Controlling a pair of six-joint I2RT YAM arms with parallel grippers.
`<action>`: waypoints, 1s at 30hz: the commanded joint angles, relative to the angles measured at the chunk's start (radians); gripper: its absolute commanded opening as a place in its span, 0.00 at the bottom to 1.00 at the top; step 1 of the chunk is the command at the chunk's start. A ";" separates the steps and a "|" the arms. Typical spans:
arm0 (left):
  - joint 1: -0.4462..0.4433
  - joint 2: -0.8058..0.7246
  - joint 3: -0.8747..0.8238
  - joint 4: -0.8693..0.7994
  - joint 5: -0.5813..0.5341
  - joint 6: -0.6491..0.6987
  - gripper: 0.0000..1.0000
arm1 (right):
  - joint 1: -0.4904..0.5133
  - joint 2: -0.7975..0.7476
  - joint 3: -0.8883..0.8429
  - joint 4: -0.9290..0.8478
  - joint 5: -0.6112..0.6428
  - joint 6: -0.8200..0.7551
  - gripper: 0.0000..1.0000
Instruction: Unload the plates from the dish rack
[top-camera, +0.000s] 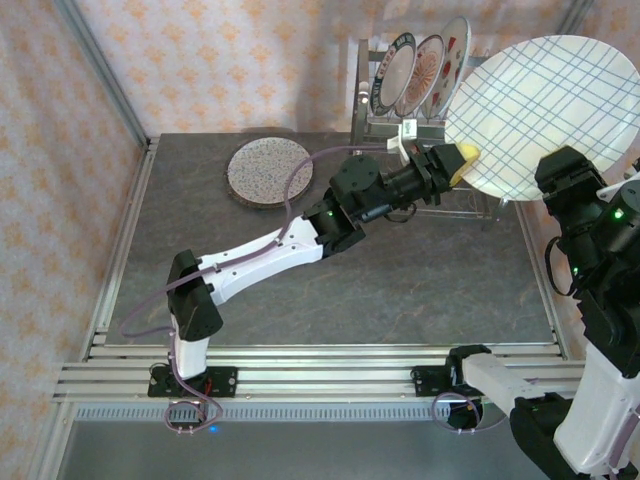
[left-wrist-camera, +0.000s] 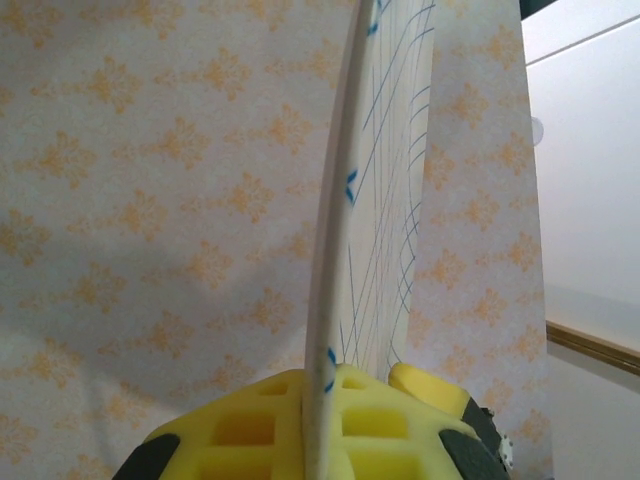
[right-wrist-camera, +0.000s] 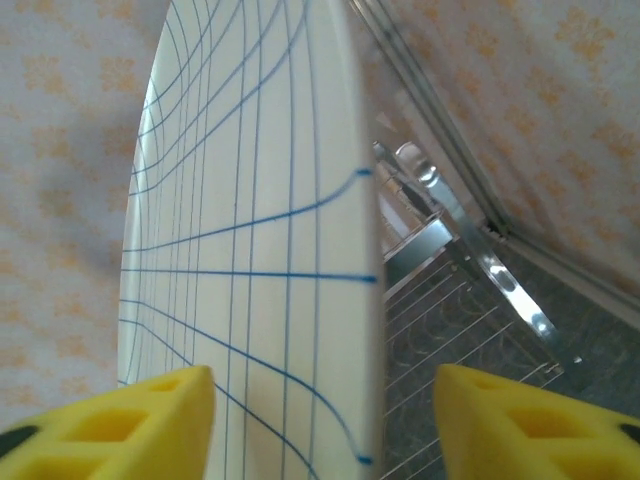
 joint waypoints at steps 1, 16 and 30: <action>0.025 -0.087 -0.009 0.056 0.023 0.060 0.00 | 0.002 0.003 0.034 0.035 -0.086 -0.041 0.68; 0.287 -0.313 -0.204 -0.006 0.065 0.091 0.00 | 0.002 0.089 0.025 0.225 -0.628 -0.122 0.86; 0.721 -0.510 -0.467 0.001 0.128 0.034 0.00 | 0.311 0.234 -0.014 0.326 -0.439 -0.329 0.98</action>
